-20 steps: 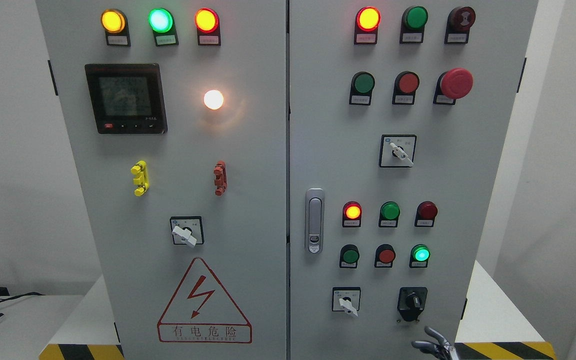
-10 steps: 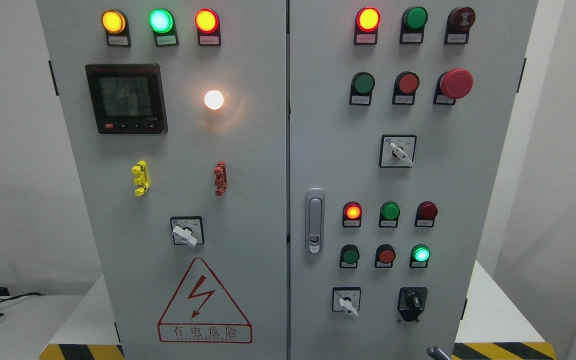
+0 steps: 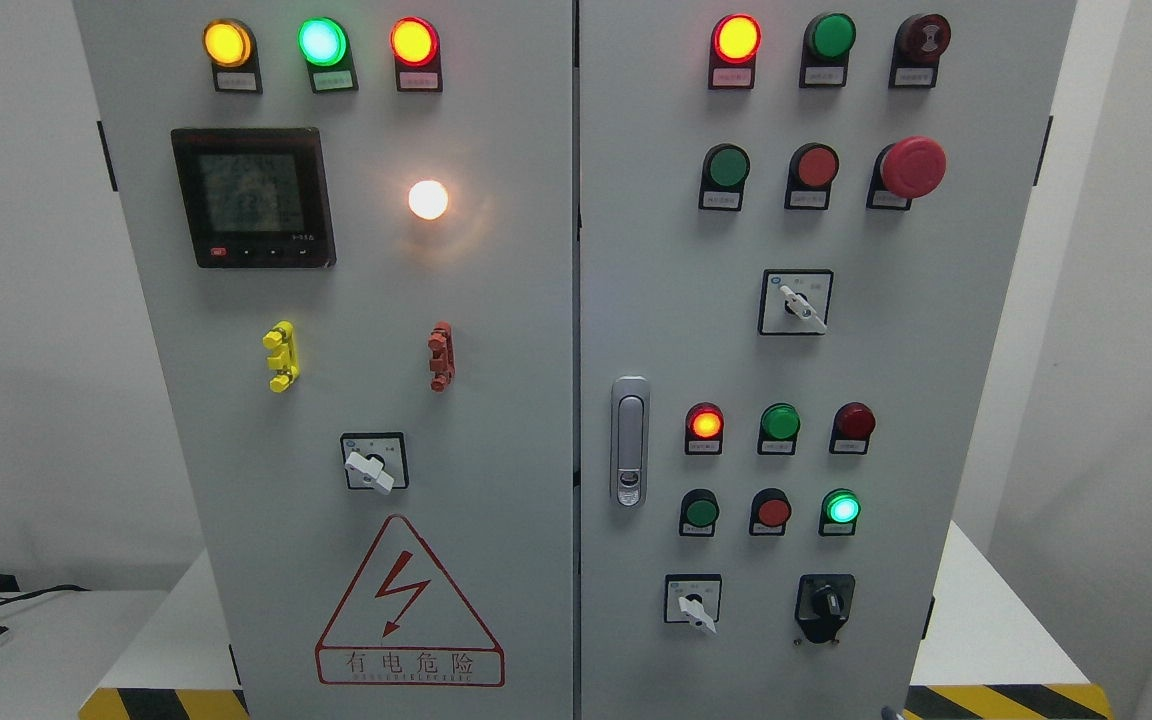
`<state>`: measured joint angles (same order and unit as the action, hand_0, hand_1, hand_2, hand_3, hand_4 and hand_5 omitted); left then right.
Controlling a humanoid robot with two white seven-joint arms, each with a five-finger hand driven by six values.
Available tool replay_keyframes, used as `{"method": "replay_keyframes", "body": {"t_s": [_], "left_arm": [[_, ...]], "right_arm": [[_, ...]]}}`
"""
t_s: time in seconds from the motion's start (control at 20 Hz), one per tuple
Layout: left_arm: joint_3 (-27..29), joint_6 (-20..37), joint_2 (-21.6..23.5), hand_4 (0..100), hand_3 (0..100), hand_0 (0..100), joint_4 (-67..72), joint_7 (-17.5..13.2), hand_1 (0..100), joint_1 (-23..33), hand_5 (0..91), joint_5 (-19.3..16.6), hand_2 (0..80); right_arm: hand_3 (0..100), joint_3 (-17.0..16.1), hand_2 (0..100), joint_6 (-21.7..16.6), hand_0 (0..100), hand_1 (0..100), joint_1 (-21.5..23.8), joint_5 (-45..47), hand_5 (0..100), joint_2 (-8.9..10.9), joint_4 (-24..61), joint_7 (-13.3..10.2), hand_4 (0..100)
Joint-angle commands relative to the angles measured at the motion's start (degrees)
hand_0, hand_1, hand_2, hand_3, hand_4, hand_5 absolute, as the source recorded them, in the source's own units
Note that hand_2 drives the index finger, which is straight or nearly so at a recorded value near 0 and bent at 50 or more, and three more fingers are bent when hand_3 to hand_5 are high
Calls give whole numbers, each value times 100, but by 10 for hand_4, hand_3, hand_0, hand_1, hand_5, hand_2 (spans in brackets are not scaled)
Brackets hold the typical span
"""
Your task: Trip black knob to open circuit
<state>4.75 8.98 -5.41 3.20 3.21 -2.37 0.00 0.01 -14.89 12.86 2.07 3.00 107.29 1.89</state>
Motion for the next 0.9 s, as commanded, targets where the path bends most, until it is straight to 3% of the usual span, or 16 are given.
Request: {"method": "replay_keyframes", "body": {"t_s": [0.0, 0.25, 0.6, 0.85], "left_arm": [[0, -2, 5, 0, 0, 120, -4, -4, 389, 0, 0, -176, 0], [0, -2, 5, 0, 0, 120, 5, -4, 389, 0, 0, -176, 0], [0, -2, 5, 0, 0, 120, -4, -4, 389, 0, 0, -176, 0], [0, -2, 5, 0, 0, 120, 5, -4, 389, 0, 0, -176, 0]], "right_arm": [[65, 17, 0, -22, 121, 50, 120, 92, 2, 192, 248, 31, 2], [95, -1, 0, -40, 111, 74, 112, 92, 23, 157, 248, 22, 29], [195, -71, 0, -49, 110, 133, 112, 92, 156, 104, 222, -13, 196], [235, -62, 0, -136, 119, 156, 243, 92, 213, 95, 231, -57, 257]]}}
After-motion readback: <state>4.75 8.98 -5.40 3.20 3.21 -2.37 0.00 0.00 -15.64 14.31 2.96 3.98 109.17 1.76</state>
